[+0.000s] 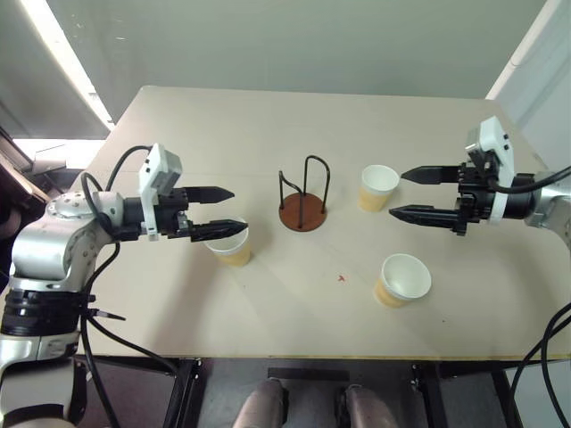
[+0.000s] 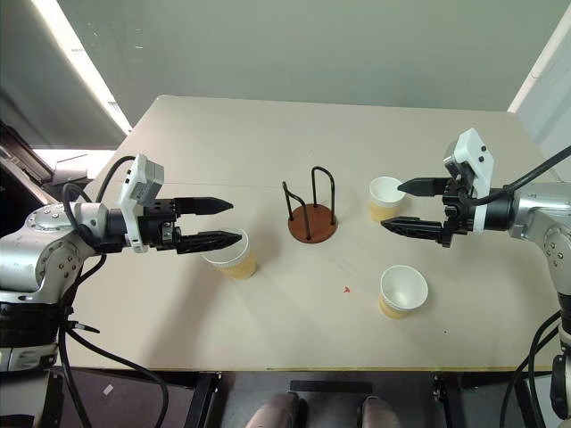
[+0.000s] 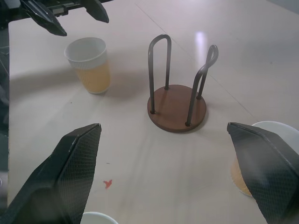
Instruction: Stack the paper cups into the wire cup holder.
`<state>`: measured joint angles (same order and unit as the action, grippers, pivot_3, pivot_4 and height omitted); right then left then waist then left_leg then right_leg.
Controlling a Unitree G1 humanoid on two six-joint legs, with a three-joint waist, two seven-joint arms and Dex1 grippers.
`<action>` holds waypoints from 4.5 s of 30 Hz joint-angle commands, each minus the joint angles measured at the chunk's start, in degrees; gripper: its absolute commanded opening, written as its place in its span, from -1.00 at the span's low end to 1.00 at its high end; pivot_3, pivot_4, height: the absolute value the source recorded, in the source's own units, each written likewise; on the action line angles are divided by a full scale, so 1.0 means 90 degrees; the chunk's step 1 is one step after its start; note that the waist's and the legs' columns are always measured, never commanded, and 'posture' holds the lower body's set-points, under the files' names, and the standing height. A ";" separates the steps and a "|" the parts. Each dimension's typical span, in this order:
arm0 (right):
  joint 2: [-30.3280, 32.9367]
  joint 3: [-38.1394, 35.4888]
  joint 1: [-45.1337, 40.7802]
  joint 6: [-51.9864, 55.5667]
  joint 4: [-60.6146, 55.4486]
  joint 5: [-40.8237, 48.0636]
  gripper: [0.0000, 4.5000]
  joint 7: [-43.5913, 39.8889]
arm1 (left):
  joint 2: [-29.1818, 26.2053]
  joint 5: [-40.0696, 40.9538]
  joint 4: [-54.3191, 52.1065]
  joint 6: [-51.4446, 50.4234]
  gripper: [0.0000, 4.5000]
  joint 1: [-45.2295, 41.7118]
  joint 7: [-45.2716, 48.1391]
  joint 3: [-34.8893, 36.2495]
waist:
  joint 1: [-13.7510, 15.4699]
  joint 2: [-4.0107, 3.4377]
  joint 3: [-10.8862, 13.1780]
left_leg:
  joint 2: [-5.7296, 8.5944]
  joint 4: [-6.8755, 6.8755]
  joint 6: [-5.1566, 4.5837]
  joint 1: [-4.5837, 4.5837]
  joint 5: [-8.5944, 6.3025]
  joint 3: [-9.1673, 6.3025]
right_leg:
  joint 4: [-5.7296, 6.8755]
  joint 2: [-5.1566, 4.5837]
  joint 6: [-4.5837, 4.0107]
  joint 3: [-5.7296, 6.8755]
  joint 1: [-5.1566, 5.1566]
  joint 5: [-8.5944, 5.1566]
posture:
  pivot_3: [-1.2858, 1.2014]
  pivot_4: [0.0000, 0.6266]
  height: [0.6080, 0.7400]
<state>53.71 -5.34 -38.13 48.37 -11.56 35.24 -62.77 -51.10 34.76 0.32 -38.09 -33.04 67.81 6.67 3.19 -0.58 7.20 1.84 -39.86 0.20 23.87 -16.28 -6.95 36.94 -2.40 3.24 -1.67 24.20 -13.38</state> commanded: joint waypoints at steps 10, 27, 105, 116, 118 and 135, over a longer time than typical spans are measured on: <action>0.0013 0.0001 -0.0156 -0.0110 -0.0082 0.0010 1.00 0.0019 | 0.0152 -0.0167 -0.0165 0.0067 1.00 -0.0252 -0.0466 0.0016 | 0.0006 0.0000 0.0000 | 0.0000 0.0000 0.0000 0.0000 0.0000 0.0000 | 0.0000 0.0000 0.0000 0.0000 0.0000 0.0000 | 0.03 -0.52 1.00; 0.0190 -0.0279 0.0146 0.0041 -0.0393 0.0215 1.00 0.0236 | 0.1250 -0.0812 0.0524 0.0324 1.00 -0.1021 -0.0752 -0.0905 | 0.0021 0.0001 0.0000 | 0.0000 -0.0010 -0.0001 -0.0001 0.0000 0.0000 | 0.0003 -0.0001 0.0001 0.0001 -0.0008 0.0000 | 0.03 -0.52 1.00; 0.1028 -0.0756 0.0630 0.0606 -0.1612 0.1638 1.00 -0.0324 | 0.1826 -0.1238 0.0587 0.0682 -0.98 -0.1882 0.0793 -0.1342 | 0.0078 0.0004 0.0001 | 0.0002 -0.0014 -0.0004 -0.0003 0.0002 0.0001 | 0.0003 0.0003 0.0008 0.0001 -0.0023 0.0004 | 0.03 -0.52 1.00; 0.1547 -0.1103 0.0790 0.0787 -0.1927 0.2090 1.00 -0.0231 | 0.1382 -0.0933 -0.0388 0.0344 -0.98 -0.1704 0.1975 -0.2194 | 0.0072 0.0004 0.0000 | 0.0000 -0.0013 -0.0006 -0.0019 0.0001 0.0000 | -0.0001 0.0000 0.0008 -0.0004 -0.0032 0.0004 | 0.03 -0.52 1.00; 0.1556 -0.1083 0.0753 0.0782 -0.1910 0.2090 1.00 -0.0179 | 0.1598 -0.0874 -0.0296 0.0229 -0.98 -0.1723 0.1789 -0.2240 | 0.0073 0.0004 0.0000 | 0.0000 -0.0014 -0.0007 -0.0019 0.0000 0.0000 | -0.0001 0.0000 0.0008 -0.0003 -0.0033 0.0004 | 0.03 -0.52 1.00; 0.1525 -0.0790 0.0510 0.0783 -0.1894 0.2122 1.00 -0.0006 | 0.1697 -0.1203 -0.0669 0.0423 -0.73 -0.1003 0.1625 -0.2719 | 0.0066 0.0004 0.0000 | -0.0001 -0.0013 -0.0010 -0.0018 -0.0002 0.0002 | -0.0002 -0.0001 0.0010 -0.0003 -0.0032 0.0003 | 0.03 -0.52 1.00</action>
<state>66.67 -12.24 -32.36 55.85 -27.83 53.97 -62.91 -34.94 22.68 -2.92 -33.27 -42.71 80.84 -17.40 3.78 -0.54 7.19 1.84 -39.97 0.11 23.69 -16.30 -6.93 36.92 -2.41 3.33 -1.69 23.90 -13.35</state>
